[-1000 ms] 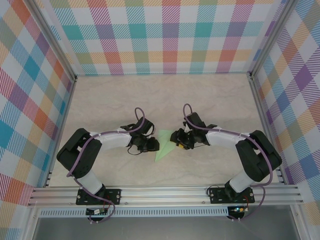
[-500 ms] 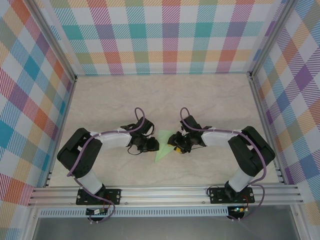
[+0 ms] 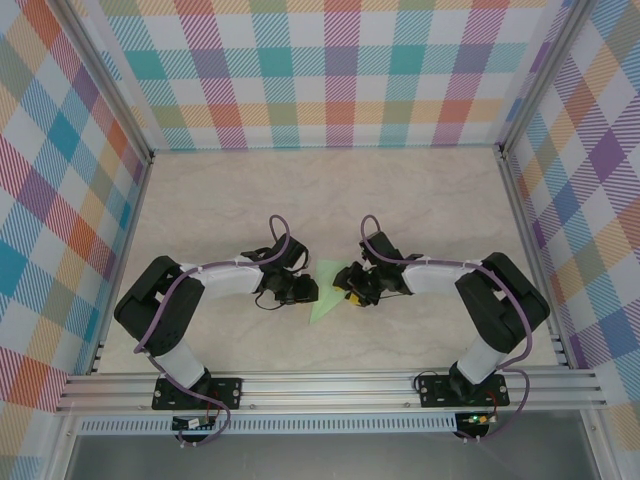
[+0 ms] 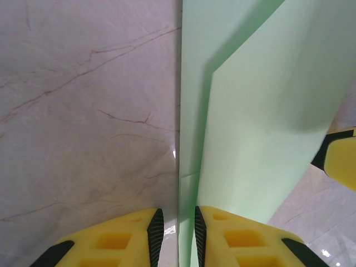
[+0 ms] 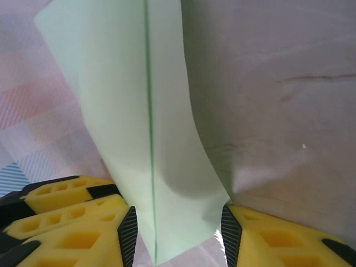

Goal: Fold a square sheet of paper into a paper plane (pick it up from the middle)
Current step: Turn over the paper at the center of the table.

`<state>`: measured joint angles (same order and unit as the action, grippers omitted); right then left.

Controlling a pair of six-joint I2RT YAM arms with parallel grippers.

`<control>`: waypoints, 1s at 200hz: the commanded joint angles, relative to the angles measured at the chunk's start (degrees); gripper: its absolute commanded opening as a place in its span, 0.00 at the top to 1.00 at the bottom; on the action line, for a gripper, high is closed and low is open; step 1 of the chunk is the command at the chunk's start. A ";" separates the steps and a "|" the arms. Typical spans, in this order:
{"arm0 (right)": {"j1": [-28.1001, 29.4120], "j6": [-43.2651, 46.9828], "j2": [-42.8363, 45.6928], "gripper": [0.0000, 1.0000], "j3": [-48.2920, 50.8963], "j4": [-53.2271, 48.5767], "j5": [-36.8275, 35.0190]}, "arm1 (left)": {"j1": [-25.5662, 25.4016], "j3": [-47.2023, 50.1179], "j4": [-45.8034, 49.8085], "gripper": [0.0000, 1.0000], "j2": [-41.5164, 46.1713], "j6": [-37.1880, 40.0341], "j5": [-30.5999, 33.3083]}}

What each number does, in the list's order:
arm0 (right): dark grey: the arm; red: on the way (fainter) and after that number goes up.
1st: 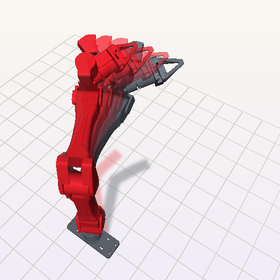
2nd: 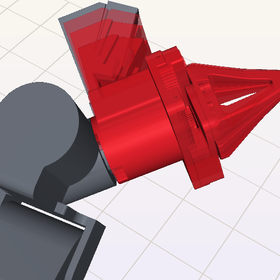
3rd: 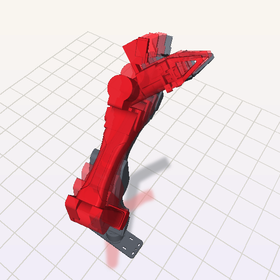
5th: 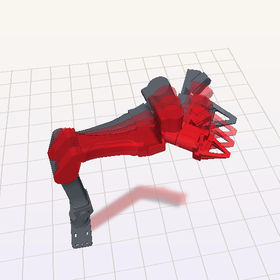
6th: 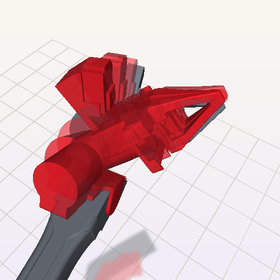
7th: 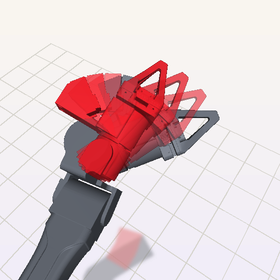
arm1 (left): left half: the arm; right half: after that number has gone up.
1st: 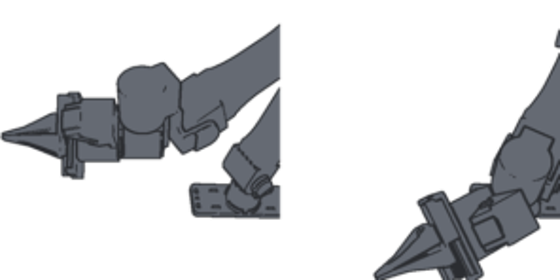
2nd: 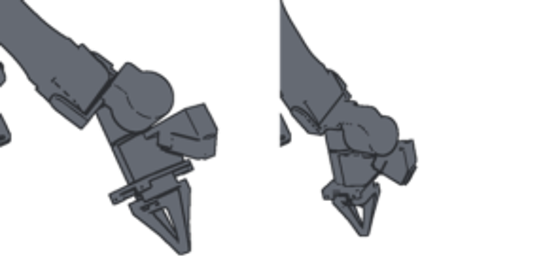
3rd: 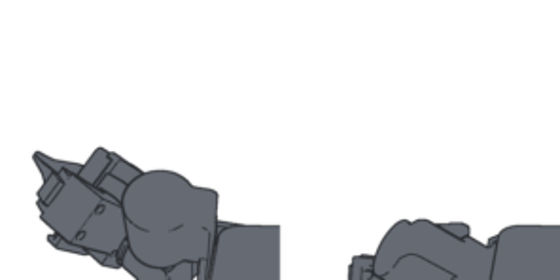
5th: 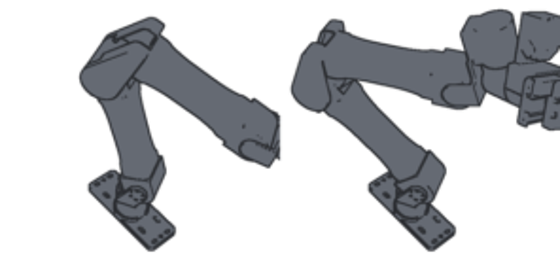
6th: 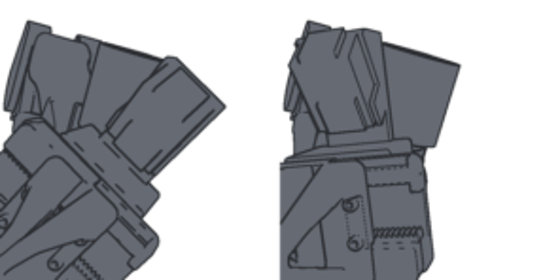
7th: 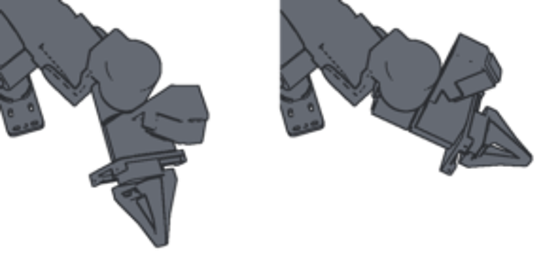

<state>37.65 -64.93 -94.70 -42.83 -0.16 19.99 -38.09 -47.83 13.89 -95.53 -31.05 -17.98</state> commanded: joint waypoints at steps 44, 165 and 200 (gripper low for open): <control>0.76 0.46 0.21 0.51 -0.71 4.98 -0.18 | 0.33 0.73 0.59 0.74 -2.52 -0.38 1.23; 4.48 2.18 0.78 0.41 3.68 14.52 -1.94 | 0.33 1.55 -0.11 0.75 -1.57 -3.44 3.64; 4.65 1.99 1.09 0.41 3.22 13.59 -3.99 | 0.33 1.89 -0.53 0.75 -1.25 -4.15 3.83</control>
<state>41.91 -63.64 -94.94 -39.75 12.21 18.13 -38.06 -47.81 13.82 -95.50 -33.93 -17.63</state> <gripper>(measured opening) 0.592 0.252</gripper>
